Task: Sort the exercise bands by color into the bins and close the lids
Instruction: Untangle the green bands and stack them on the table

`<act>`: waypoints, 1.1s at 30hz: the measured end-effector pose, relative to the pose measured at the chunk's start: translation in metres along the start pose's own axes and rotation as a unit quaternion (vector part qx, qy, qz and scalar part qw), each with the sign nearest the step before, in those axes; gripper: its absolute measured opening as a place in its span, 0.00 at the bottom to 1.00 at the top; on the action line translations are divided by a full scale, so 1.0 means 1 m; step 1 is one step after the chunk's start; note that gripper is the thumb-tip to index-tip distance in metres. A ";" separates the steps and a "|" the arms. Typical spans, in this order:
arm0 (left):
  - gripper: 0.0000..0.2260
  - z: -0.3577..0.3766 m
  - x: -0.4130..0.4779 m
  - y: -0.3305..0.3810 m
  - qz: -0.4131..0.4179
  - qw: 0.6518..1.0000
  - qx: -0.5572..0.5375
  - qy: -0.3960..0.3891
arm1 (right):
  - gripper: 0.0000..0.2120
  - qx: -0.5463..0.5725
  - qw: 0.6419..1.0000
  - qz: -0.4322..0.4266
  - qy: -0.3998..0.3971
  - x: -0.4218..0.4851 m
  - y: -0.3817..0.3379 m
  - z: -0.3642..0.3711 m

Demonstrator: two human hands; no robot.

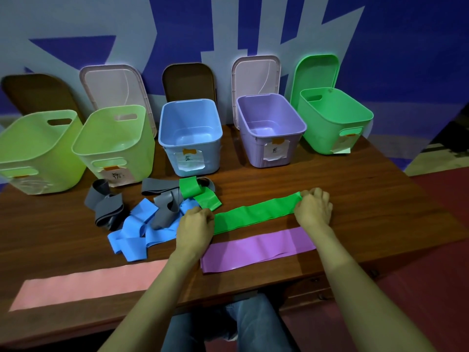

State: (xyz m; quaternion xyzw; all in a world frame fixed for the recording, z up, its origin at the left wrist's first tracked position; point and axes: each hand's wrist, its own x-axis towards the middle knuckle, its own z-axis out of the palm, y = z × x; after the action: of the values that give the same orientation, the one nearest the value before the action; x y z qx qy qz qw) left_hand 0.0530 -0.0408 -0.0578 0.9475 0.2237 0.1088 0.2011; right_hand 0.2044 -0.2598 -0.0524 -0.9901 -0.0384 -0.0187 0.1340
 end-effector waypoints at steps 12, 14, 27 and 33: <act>0.11 0.003 -0.006 0.005 0.040 0.997 0.015 -0.060 | 0.14 0.059 0.976 -0.201 -0.053 -0.048 -0.053 0.007; 0.12 0.001 -0.005 0.005 0.033 0.997 0.008 -0.070 | 0.14 0.041 0.974 -0.208 -0.079 -0.052 -0.059 0.012; 0.08 -0.030 0.018 -0.019 0.003 0.993 -0.097 0.071 | 0.12 0.103 0.957 -0.253 -0.095 -0.049 -0.123 0.017; 0.15 -0.029 0.041 -0.038 0.062 0.996 -0.021 0.057 | 0.19 0.080 0.965 -0.203 -0.143 -0.044 -0.161 0.038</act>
State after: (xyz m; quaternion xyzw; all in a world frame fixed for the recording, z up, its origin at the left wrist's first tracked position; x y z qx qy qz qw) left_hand 0.0661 0.0194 -0.0434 0.9475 0.1729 0.1794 0.2004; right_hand 0.1483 -0.0982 -0.0485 -0.9400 -0.2588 0.0990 0.1992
